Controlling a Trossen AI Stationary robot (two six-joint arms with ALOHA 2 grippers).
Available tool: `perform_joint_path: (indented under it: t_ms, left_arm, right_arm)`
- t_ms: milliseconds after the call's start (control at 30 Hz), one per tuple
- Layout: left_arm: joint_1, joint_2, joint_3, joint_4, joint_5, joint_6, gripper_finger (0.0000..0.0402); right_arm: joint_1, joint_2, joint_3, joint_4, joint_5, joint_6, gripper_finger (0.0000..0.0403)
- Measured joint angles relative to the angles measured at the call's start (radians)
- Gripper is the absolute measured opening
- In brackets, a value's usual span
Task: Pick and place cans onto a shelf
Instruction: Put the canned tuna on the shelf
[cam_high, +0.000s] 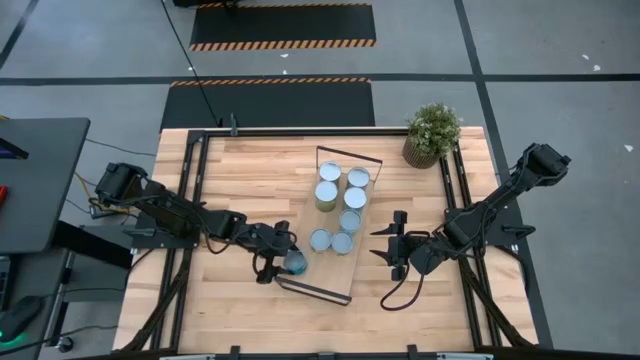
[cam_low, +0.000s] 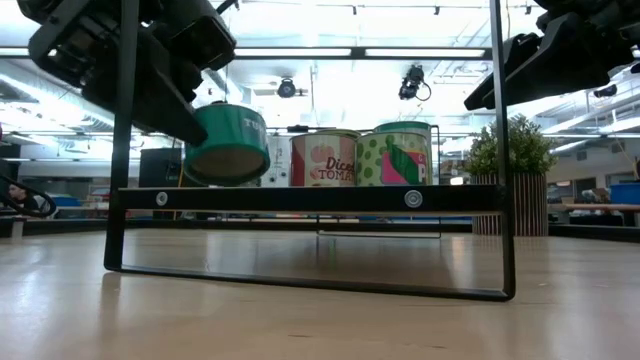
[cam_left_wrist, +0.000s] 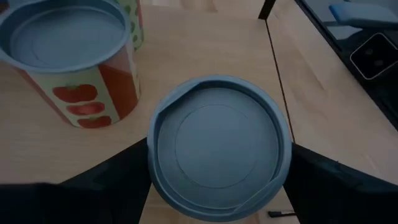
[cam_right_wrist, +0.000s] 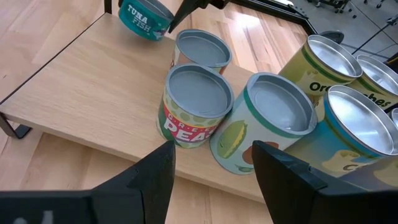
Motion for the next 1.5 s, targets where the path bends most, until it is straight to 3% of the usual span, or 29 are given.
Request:
perform_joint_path:
  t_ms: [267, 467, 800, 1200, 1500]
  left_arm:
    - [0.003, 0.0, 0.0, -0.001, 0.005, 0.044, 0.0325]
    - [0.004, 0.0, 0.0, 0.0, 0.004, 0.05, 0.0393]
    - [0.004, 0.0, 0.0, -0.001, 0.005, 0.014, 0.0391]
    - [0.01, -0.01, 0.0, -0.067, 0.006, 0.146, 0.0391]
    - [0.01, -0.01, 0.0, -0.071, -0.002, 0.152, 0.0391]
  right_arm:
    - [0.0, 0.0, 0.0, 0.0, 0.0, 0.0, 0.022]
    - [0.0, 0.0, 0.0, 0.0, 0.0, 0.0, 0.022]
    - [0.0, 0.0, 0.0, 0.0, 0.0, 0.0, 0.022]
    - [0.0, 0.0, 0.0, 0.0, 0.0, 0.0, 0.022]
    - [0.0, 0.0, 0.0, 0.0, 0.0, 0.0, 0.022]
